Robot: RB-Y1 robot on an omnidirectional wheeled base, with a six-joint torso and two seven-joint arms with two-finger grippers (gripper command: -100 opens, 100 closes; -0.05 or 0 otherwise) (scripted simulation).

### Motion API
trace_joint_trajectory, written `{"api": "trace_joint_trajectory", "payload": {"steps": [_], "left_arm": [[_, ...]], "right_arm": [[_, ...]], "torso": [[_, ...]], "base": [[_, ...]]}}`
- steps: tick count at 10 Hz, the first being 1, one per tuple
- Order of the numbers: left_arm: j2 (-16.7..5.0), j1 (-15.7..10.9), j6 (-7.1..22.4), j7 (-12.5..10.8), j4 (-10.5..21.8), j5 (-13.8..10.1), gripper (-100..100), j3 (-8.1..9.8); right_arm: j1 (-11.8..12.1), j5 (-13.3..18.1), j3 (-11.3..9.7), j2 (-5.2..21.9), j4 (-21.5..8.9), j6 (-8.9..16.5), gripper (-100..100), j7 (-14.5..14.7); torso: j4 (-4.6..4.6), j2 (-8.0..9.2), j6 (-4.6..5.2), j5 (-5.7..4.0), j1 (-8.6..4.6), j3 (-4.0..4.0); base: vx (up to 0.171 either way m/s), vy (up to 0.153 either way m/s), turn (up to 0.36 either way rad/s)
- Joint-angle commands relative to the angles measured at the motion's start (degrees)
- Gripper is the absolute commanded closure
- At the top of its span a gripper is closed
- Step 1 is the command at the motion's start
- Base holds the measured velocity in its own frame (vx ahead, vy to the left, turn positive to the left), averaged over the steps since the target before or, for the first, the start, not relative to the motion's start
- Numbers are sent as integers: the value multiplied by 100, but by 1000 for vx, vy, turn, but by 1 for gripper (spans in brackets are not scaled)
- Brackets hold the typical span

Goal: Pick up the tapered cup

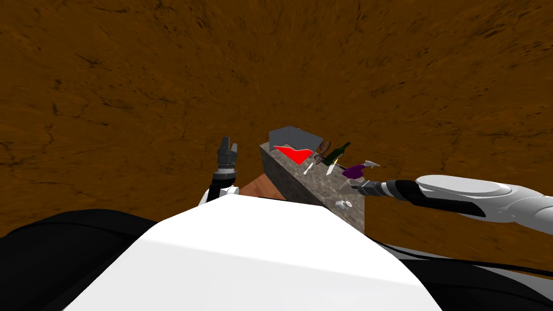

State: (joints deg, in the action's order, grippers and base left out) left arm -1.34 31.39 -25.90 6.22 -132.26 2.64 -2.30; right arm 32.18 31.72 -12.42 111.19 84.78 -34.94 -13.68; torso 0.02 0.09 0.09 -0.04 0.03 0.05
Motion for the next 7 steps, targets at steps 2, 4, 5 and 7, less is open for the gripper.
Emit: {"api": "trace_joint_trajectory", "payload": {"steps": [2, 4, 5, 7], "left_arm": [[0, 0, 0, 0, 0, 0, 0, 0], [0, 0, 0, 0, 0, 0, 0, 0], [0, -1, 0, 0, 0, 0, 0, 0], [0, 0, 0, 0, 0, 0, 0, 0]], "right_arm": [[-59, -137, -42, 171, 29, -44, 100, 12], [-85, -168, -5, 289, 56, -93, 100, -44], [-85, -168, -5, 289, 56, -93, 100, -44], [-75, -113, 24, 260, 52, -105, 0, -88]], "torso": [[0, 0, 0, -1, 0, 0], [5, 18, 4, 2, -2, 11], [5, 20, 1, 1, -1, 12], [3, 8, 0, 2, 3, 6]], "base": [[-10, -2, -52], [-42, -11, -70], [-22, -3, 6], [-3, 0, 1]]}}
